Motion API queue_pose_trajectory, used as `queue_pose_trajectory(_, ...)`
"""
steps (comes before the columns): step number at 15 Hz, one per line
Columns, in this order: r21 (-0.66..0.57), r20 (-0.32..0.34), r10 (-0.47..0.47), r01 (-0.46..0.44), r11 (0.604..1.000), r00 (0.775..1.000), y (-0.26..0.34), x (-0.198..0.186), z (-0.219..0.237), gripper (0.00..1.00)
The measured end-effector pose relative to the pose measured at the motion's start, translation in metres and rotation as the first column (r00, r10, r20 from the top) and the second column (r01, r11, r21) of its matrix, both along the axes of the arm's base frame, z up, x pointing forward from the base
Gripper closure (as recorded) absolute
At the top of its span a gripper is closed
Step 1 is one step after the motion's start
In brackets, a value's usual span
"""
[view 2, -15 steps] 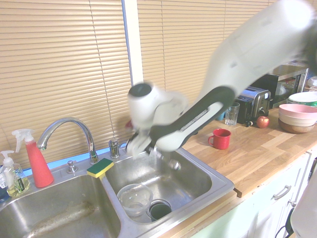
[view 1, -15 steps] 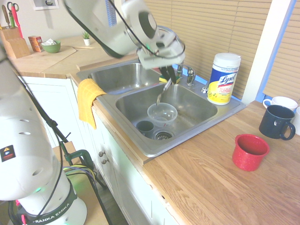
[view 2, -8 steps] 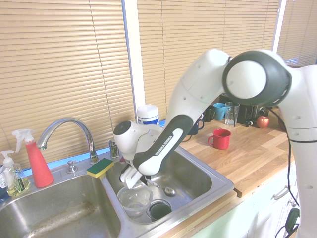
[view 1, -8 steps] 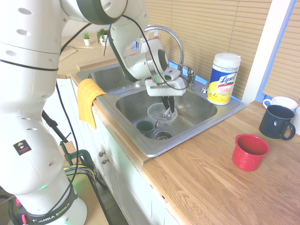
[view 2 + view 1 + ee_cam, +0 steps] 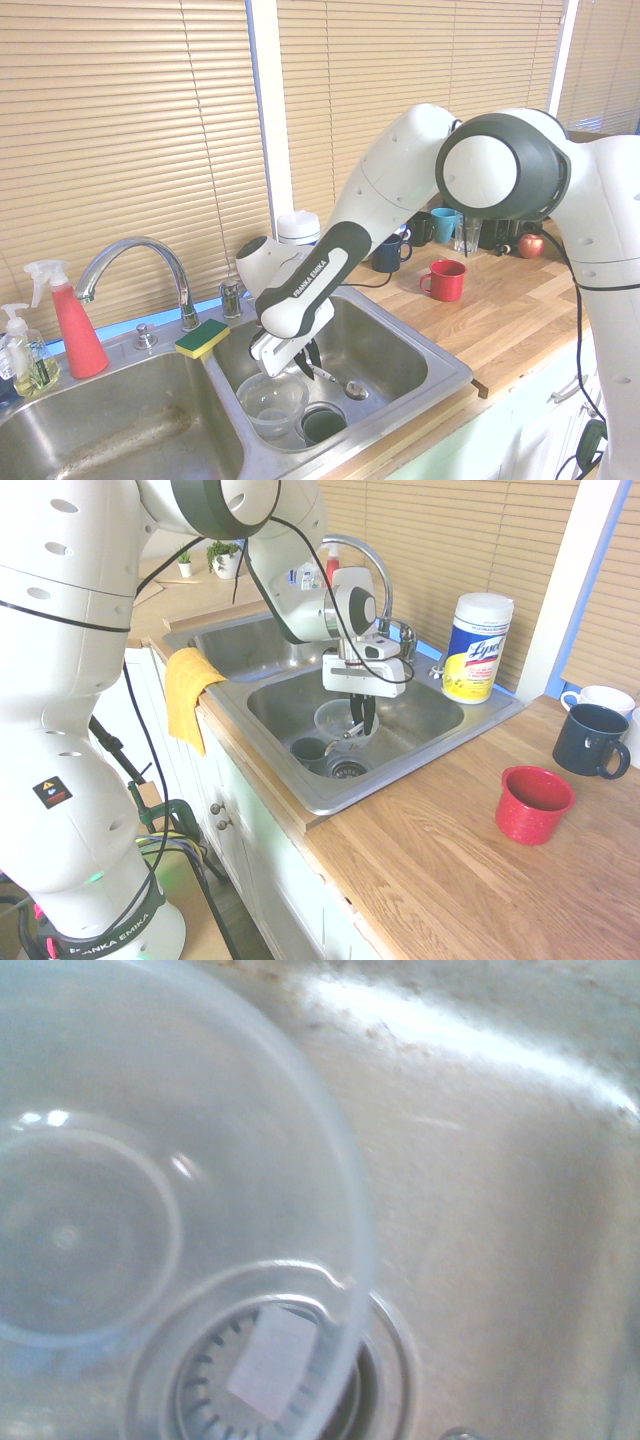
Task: Put the spoon into the sink
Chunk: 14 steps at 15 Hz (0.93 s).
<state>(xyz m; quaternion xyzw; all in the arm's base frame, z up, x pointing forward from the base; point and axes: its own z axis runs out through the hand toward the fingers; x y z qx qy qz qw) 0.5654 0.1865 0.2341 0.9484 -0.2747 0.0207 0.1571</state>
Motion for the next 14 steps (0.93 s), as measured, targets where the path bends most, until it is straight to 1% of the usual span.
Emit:
queue_pose_trajectory(12,-0.005,-0.015,0.008,-0.008,1.0,1.0,-0.0015,0.0059,-0.0012,0.0)
queue_pose_trajectory(14,-0.006,-0.01,0.022,-0.022,1.0,1.0,0.0002,0.0062,-0.0008,0.0)
